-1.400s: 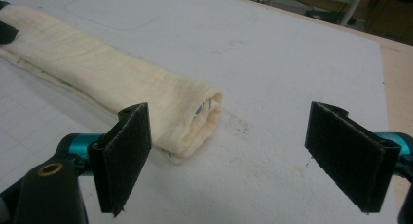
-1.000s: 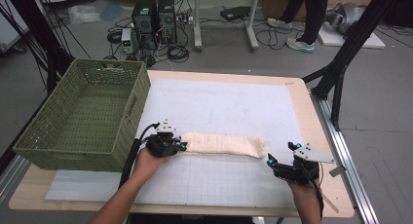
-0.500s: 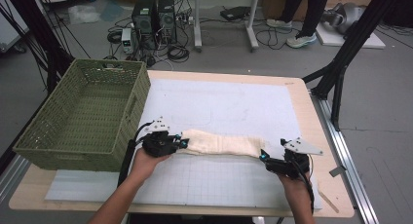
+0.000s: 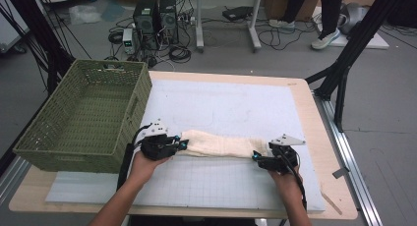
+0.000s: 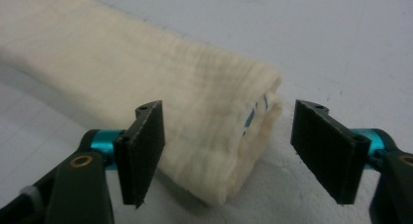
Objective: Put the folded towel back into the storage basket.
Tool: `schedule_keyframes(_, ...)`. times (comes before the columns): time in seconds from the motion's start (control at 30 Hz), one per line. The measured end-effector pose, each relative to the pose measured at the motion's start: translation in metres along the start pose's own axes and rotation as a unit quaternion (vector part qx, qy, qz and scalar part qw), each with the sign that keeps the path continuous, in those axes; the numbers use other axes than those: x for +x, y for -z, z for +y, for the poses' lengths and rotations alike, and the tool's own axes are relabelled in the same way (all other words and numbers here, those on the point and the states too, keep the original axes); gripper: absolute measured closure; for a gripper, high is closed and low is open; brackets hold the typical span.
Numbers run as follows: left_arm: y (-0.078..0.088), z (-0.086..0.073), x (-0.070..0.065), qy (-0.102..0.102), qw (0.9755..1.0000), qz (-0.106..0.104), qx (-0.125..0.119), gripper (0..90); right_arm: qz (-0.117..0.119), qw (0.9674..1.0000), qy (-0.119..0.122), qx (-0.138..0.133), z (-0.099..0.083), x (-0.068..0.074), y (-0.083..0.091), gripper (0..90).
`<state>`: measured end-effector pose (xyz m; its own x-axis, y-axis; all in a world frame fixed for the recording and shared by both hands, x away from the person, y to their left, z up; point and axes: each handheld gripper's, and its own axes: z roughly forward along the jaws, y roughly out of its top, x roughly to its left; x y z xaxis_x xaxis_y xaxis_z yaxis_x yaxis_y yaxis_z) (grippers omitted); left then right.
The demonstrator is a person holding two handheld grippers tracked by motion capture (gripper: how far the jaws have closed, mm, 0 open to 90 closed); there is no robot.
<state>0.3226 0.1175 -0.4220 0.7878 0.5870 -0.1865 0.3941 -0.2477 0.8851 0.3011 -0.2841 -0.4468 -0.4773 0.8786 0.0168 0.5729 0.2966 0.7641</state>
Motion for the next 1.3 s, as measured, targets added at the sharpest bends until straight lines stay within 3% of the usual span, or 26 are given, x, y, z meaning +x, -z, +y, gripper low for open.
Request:
schedule_keyframes(0.03,0.000,-0.001,0.000,0.000,1.0000,0.001,-0.002,80.4,0.016,0.9998,-0.011,0.004,-0.002,-0.001,-0.001,39.8)
schedule_keyframes(0.07,0.000,-0.001,0.000,0.000,1.0000,0.001,-0.002,80.4,0.016,0.9998,-0.011,0.004,-0.002,-0.001,-0.001,39.8)
schedule_keyframes(0.1,0.000,-0.001,0.000,-0.002,1.0000,0.001,0.000,80.4,0.029,0.9995,-0.009,0.003,-0.002,-0.002,0.000,49.4)
schedule_keyframes(0.13,0.000,-0.002,0.000,-0.002,1.0000,0.002,0.000,80.4,0.036,0.9993,-0.012,0.003,-0.002,-0.001,0.000,53.5)
schedule_keyframes(0.37,0.002,-0.003,-0.001,-0.005,1.0000,0.003,-0.004,80.4,0.075,0.9968,-0.024,0.002,-0.003,-0.001,0.001,77.6)
schedule_keyframes(0.47,0.004,-0.003,-0.003,-0.007,1.0000,0.003,-0.007,80.4,0.078,0.9967,-0.022,-0.002,-0.003,-0.002,0.004,79.6)
schedule_keyframes(0.73,0.015,-0.002,-0.009,-0.012,0.9994,-0.001,-0.032,80.5,0.087,0.9934,-0.012,-0.074,-0.001,-0.007,0.022,80.6)
schedule_keyframes(0.9,0.025,0.001,-0.017,-0.027,0.9982,-0.001,-0.053,81.0,0.090,0.9909,-0.006,-0.100,0.003,-0.007,0.030,81.0)
schedule_keyframes(1.13,0.041,0.003,-0.023,-0.042,0.9956,0.005,-0.083,81.2,0.097,0.9844,0.020,-0.145,0.011,-0.005,0.041,81.2)
schedule_keyframes(1.3,0.051,0.005,-0.025,-0.050,0.9942,0.008,-0.095,81.2,0.105,0.9803,0.045,-0.161,0.019,-0.001,0.044,81.2)
